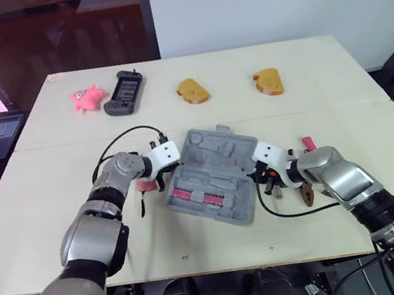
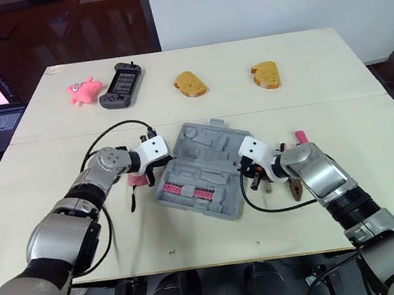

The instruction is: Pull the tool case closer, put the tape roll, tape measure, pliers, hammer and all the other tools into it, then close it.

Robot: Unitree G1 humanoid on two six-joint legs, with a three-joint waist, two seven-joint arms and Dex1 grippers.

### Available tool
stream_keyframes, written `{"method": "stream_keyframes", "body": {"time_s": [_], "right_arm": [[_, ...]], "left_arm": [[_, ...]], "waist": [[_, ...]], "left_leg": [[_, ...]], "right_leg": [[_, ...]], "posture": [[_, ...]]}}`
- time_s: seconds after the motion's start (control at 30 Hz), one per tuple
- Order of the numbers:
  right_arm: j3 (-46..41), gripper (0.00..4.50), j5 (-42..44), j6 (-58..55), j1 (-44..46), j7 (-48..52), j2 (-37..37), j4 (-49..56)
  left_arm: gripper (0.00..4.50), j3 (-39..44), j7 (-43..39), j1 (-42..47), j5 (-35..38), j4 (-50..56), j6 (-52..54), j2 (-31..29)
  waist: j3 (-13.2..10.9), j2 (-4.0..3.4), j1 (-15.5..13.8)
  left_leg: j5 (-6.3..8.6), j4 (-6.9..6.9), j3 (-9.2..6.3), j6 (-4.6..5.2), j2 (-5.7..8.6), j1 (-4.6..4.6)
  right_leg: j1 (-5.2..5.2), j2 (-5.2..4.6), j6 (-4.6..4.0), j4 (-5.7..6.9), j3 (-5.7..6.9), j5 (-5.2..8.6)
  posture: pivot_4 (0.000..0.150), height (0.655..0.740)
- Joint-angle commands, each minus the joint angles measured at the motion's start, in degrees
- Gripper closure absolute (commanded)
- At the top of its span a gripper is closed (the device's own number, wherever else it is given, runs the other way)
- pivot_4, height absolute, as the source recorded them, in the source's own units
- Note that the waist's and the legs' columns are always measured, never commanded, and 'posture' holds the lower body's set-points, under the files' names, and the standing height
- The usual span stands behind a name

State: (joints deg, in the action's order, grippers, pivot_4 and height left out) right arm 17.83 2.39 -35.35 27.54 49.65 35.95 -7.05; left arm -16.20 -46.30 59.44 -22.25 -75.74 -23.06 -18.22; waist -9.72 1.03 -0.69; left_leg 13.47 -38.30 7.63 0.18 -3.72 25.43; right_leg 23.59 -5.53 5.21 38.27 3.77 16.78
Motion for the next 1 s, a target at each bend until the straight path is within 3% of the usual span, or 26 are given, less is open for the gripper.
{"method": "stream_keyframes", "body": {"time_s": [0.03,0.67,1.0], "right_arm": [[0.23,4.43,-0.64,1.16,1.17,0.81,-0.26,1.41],[0.2,4.43,-2.93,3.09,2.62,3.13,-1.15,-0.49],[0.53,4.43,-2.91,2.07,2.34,5.7,-1.25,1.62]], "left_arm": [[4.5,-0.68,1.6,1.48,-1.14,-0.67,-0.61,0.51],[4.5,1.57,-6.27,-1.15,2.12,0.61,-0.96,1.46],[4.5,2.79,-16.24,-7.14,6.67,7.77,-0.24,-0.7]], "waist": [[0.0,0.0,0.01],[0.0,0.0,0.24],[0.01,-0.01,0.59]], "left_leg": [[0.0,0.0,0.0,0.0,0.0,0.0],[0.0,0.0,0.01,0.0,0.0,-0.01],[0.0,0.01,0.01,0.0,-0.01,-0.01]], "right_leg": [[0.0,0.0,0.0,0.0,0.0,0.0],[0.01,0.0,0.0,0.01,0.0,0.0],[0.01,0.0,0.0,0.01,0.0,0.0]], "posture": [[0.15,0.7188],[0.15,0.7188],[0.15,0.7188]]}}
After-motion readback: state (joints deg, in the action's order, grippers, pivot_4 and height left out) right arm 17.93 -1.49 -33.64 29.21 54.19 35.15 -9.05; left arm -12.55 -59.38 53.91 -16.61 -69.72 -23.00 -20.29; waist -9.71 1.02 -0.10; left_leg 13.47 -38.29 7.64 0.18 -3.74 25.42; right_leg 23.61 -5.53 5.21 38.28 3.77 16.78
